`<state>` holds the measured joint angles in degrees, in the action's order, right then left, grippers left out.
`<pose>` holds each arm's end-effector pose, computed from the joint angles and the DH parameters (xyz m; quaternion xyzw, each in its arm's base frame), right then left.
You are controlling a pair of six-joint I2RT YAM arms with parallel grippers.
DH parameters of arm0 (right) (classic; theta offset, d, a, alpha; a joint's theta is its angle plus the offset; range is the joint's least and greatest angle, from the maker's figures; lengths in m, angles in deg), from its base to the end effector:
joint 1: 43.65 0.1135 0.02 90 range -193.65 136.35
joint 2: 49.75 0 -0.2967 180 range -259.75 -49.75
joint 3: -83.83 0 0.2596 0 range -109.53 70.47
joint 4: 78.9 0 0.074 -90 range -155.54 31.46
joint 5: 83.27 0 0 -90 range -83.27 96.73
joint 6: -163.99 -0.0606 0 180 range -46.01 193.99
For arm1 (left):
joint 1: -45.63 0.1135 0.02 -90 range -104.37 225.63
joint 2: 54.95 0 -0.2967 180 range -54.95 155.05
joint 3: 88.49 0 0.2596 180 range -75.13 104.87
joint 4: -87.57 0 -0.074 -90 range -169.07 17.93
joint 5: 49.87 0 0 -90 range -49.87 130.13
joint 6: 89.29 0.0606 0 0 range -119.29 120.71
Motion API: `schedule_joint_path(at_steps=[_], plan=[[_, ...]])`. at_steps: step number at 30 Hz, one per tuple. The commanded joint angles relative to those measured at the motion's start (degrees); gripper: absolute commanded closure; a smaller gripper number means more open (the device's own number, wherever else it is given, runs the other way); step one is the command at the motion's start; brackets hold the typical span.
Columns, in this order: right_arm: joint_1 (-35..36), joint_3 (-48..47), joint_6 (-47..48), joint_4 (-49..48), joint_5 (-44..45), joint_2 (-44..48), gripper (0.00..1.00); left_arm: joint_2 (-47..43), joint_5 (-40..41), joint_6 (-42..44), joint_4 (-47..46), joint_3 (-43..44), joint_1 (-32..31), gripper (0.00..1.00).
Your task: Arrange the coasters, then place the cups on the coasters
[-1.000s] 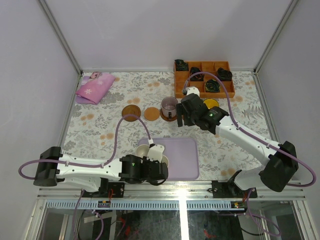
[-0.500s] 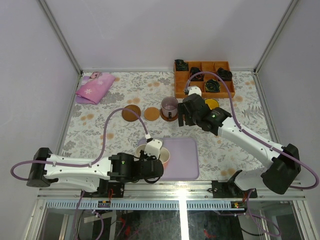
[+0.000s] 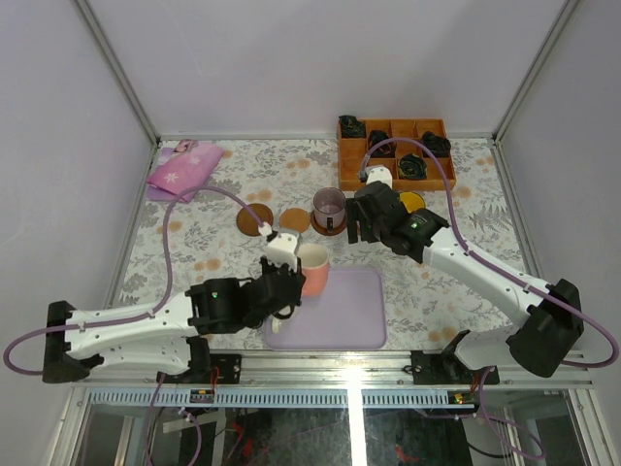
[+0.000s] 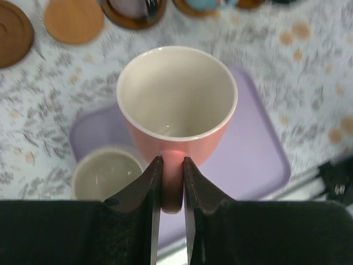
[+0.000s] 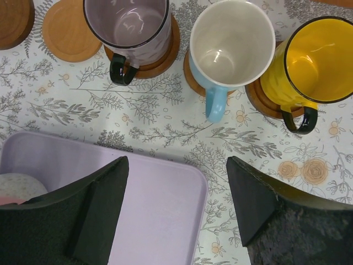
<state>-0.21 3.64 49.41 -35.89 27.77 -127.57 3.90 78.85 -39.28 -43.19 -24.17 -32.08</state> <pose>0.2443 0.2014 0.3292 -0.0712 0.8938 0.0921 0.4331 0.0823 -0.1996 0.3083 0.1573 0.8632 -0.1593 0.4525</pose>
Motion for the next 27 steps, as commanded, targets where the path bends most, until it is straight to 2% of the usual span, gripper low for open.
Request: schedule_joint_path(at_steps=[1,16,27], plan=[[-0.1,-0.3,1.4,-2.1,4.6,2.0,0.21,-2.5,1.5,9.9,-18.0,0.8,7.1,1.00],[-0.7,-2.5,5.7,-5.6,9.3,0.6,0.24,7.1,-3.6,23.5,-42.0,-2.7,28.1,1.00],[-1.6,-2.8,6.5,-10.2,9.1,-1.0,0.26,15.5,-5.0,30.2,-59.4,-7.9,33.4,1.00]])
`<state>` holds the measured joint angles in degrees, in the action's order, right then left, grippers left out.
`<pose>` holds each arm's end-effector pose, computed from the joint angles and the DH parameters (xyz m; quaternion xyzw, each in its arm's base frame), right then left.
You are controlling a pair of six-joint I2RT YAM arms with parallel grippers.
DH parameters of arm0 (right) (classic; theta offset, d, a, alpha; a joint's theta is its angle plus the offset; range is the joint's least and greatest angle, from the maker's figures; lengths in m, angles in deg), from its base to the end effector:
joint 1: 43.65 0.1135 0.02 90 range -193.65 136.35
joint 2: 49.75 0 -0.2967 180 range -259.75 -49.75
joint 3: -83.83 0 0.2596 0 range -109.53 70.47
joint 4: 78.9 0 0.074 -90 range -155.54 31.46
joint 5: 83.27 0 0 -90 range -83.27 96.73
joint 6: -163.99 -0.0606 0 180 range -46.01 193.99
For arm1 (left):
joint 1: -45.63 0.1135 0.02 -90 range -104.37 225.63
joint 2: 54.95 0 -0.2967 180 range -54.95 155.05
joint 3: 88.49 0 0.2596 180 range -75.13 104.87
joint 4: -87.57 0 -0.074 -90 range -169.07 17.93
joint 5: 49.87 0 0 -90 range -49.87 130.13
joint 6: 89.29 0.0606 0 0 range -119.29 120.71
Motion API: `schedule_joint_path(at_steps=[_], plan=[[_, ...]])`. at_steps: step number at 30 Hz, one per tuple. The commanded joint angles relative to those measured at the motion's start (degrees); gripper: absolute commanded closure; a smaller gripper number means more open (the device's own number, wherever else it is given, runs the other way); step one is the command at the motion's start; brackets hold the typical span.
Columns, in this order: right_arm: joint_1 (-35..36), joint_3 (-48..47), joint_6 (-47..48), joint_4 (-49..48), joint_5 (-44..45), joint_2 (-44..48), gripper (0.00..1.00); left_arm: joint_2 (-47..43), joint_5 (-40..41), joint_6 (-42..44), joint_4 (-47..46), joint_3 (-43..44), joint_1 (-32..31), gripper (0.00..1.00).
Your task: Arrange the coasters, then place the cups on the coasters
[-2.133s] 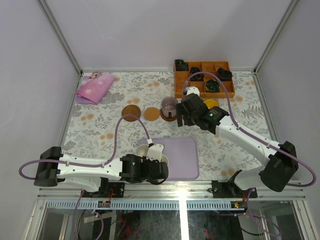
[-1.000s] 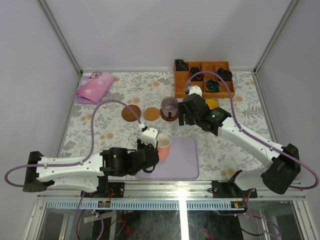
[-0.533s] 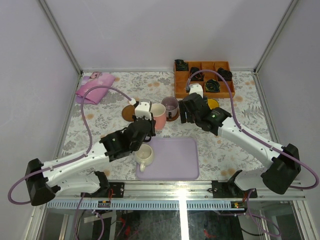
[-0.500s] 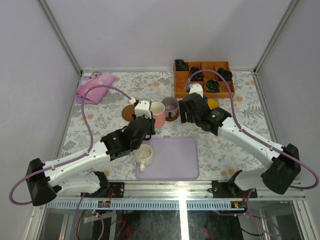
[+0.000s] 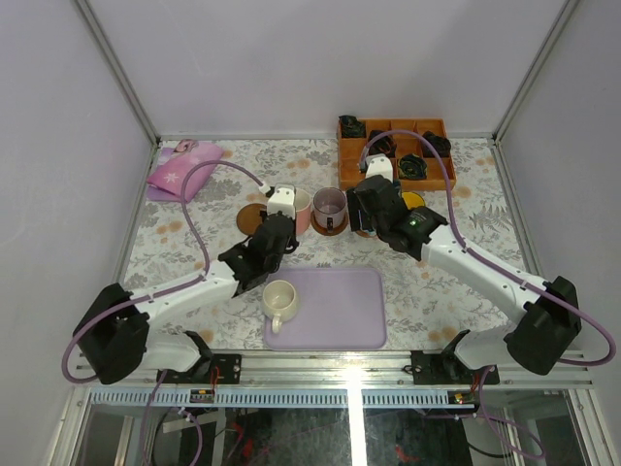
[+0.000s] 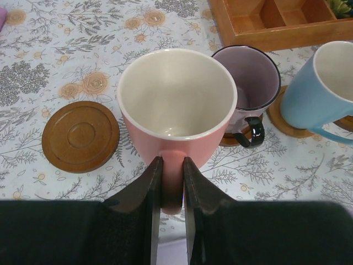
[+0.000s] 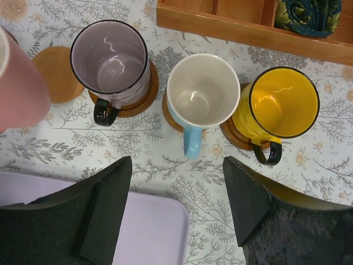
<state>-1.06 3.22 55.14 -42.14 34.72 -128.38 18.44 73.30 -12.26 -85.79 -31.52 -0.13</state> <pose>0.2590 0.1995 0.3406 -0.0672 0.8645 0.0455 0.4961 0.2323 -0.1910 0.2756 0.0746 0.8114 -0.0517 0.5774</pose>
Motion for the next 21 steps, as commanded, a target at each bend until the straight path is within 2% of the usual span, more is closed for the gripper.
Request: schedule_joint_path(at_steps=[1,21], plan=[[-0.9,-2.4,0.7,-4.2,2.2,-0.2,0.26,1.8,0.9,3.2,-18.0,-0.9,1.7,1.00],[-3.0,-2.2,1.1,-5.4,-0.5,-2.4,0.28,14.5,1.1,-1.0,-23.8,3.1,6.0,1.00]])
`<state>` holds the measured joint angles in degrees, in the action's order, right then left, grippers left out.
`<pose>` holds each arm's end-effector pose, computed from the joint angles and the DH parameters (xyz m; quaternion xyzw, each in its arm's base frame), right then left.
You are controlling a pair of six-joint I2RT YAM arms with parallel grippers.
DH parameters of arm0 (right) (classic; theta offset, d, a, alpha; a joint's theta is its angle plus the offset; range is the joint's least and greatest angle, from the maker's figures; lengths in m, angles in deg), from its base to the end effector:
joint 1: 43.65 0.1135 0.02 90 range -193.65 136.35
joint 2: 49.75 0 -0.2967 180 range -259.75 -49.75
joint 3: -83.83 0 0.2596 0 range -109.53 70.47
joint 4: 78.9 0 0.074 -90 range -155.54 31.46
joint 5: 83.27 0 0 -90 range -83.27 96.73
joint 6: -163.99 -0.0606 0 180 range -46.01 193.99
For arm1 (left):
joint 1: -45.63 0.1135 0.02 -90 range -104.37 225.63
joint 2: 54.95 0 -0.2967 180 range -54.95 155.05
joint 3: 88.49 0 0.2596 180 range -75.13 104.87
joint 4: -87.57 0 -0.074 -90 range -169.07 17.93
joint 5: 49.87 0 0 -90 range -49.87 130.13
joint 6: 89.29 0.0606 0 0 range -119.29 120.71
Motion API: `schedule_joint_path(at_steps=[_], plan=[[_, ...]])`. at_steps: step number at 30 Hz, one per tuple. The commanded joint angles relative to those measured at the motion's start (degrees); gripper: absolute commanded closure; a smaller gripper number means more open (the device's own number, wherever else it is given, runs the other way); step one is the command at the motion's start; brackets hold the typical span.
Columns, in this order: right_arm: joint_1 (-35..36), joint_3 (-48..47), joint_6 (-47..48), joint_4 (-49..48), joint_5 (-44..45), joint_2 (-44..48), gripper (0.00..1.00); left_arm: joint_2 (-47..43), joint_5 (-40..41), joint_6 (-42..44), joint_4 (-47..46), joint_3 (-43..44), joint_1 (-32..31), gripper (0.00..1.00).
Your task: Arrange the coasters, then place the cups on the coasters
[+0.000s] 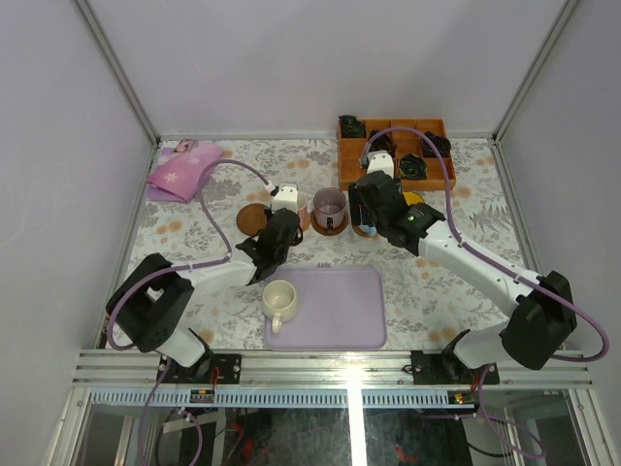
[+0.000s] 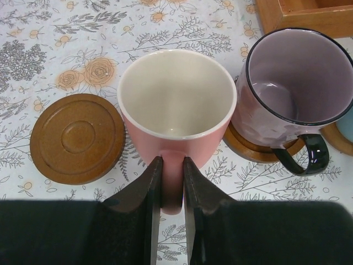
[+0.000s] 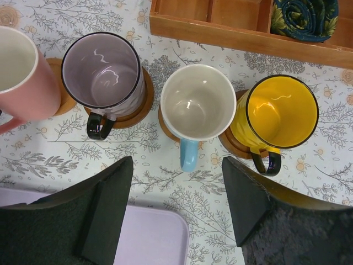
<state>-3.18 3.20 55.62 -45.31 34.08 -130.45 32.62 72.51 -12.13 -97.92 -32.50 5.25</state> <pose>0.2752 0.1982 0.3351 -0.0546 0.8621 0.0438 0.5019 0.2808 -0.1962 0.2189 0.0506 0.8265 -0.0161 0.5604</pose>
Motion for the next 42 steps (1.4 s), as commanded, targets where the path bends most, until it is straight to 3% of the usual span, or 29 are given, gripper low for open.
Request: schedule_joint_path(at_steps=[1,13,33,37,42], plan=[[-1.1,-2.2,0.6,-2.2,0.2,-0.5,0.28,0.6,2.0,-1.1,-11.8,4.3,0.7,1.00],[-2.0,-2.1,0.2,-2.6,-3.6,-1.6,0.28,4.3,2.5,-2.4,-12.8,6.9,1.8,1.00],[-2.4,-1.4,-1.4,-2.3,-6.7,-1.6,0.29,4.3,4.9,-12.9,4.2,6.7,1.8,1.00],[-2.4,-1.5,-1.4,-2.1,-6.4,-1.2,0.29,4.5,4.1,-14.1,7.2,6.9,1.8,0.96],[-2.5,-1.5,-1.6,-2.1,-6.4,-1.2,0.29,5.2,2.0,-14.6,12.4,8.1,1.7,0.84]])
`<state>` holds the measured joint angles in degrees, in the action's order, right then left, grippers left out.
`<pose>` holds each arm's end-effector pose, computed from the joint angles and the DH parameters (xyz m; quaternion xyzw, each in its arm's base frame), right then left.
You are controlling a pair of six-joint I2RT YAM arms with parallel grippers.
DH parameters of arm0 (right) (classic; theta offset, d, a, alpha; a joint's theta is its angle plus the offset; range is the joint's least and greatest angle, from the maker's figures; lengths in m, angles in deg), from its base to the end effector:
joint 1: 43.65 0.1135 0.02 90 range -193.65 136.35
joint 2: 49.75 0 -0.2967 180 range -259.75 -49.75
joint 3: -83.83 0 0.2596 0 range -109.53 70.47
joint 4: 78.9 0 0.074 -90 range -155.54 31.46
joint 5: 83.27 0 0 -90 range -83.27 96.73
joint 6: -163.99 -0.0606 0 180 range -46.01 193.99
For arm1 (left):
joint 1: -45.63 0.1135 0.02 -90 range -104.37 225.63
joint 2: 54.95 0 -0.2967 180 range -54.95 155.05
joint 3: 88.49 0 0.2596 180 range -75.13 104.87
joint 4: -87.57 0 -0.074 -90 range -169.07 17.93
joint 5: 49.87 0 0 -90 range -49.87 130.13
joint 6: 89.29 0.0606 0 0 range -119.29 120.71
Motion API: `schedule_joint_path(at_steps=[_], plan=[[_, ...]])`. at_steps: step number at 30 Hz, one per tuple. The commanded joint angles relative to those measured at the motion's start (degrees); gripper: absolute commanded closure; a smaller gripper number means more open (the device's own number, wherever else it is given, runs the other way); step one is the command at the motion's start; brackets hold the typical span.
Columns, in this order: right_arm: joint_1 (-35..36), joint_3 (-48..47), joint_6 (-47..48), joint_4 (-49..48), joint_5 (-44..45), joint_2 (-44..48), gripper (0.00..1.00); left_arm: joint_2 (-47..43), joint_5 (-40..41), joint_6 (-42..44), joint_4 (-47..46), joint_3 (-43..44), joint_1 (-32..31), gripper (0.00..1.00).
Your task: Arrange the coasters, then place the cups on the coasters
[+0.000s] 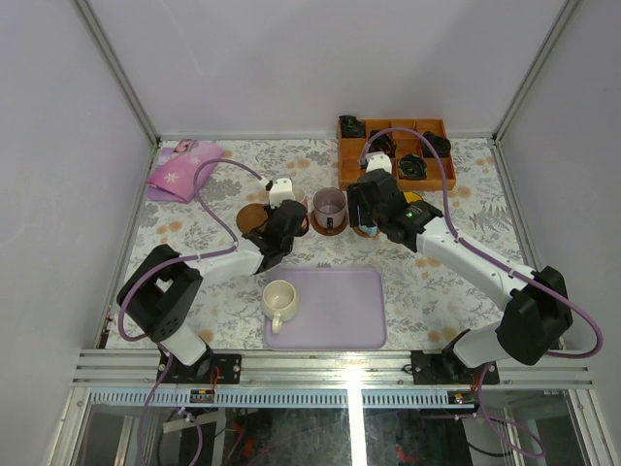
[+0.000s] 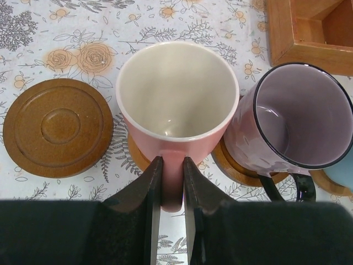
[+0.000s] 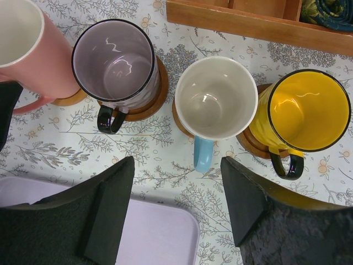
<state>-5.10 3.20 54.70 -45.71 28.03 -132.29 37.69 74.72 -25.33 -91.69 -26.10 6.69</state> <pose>0.2856 0.1995 0.3240 -0.0619 0.8741 0.0755 0.4758 0.3048 -0.2021 0.2153 -0.0521 0.8422 -0.0343 0.5356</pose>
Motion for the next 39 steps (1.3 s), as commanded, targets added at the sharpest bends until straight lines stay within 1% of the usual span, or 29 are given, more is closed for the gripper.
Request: schedule_joint_path(at_steps=[1,3,6,7,13,16,21,30,36,37,39], plan=[[-0.6,-1.6,-0.7,-1.6,-0.5,0.6,0.29,0.3,-0.9,-1.5,7.0,1.8,0.2,0.81],[-0.6,-1.8,-0.6,-1.6,-0.5,0.6,0.29,0.4,-1.5,-1.9,8.6,1.9,0.2,0.76],[-0.6,-1.8,-0.7,-1.6,-0.5,0.7,0.29,0.5,-2.3,-1.9,10.4,2.0,-0.1,0.60],[-0.6,-1.9,-0.7,-1.6,-0.6,0.7,0.29,0.5,-2.3,-1.9,11.0,2.0,-0.2,0.59],[-0.6,-1.9,-0.8,-1.7,-0.9,0.6,0.29,0.3,-1.9,-2.0,11.9,2.2,-0.7,0.60],[-0.6,-1.9,-0.9,-1.7,-1.0,0.6,0.29,0.1,-1.4,-2.1,12.1,2.2,-1.1,0.65],[-0.6,-1.9,-0.9,-1.6,-1.3,0.5,0.29,0.1,0.3,-2.3,12.5,2.5,-1.9,0.75],[-0.6,-1.7,-1.0,-1.6,-1.6,0.8,0.29,0.1,5.8,-2.5,14.5,3.5,-4.5,0.80],[-0.6,-1.5,-0.9,-1.6,-1.8,0.9,0.29,0.6,6.7,-3.9,15.4,3.7,-4.8,0.80],[-0.6,-1.4,-0.9,-1.6,-1.8,0.9,0.29,0.8,6.8,-4.1,15.6,3.7,-4.8,0.79],[-0.6,-1.3,-0.9,-1.6,-1.7,0.9,0.29,0.9,6.9,-4.5,16.0,3.8,-4.8,0.70]])
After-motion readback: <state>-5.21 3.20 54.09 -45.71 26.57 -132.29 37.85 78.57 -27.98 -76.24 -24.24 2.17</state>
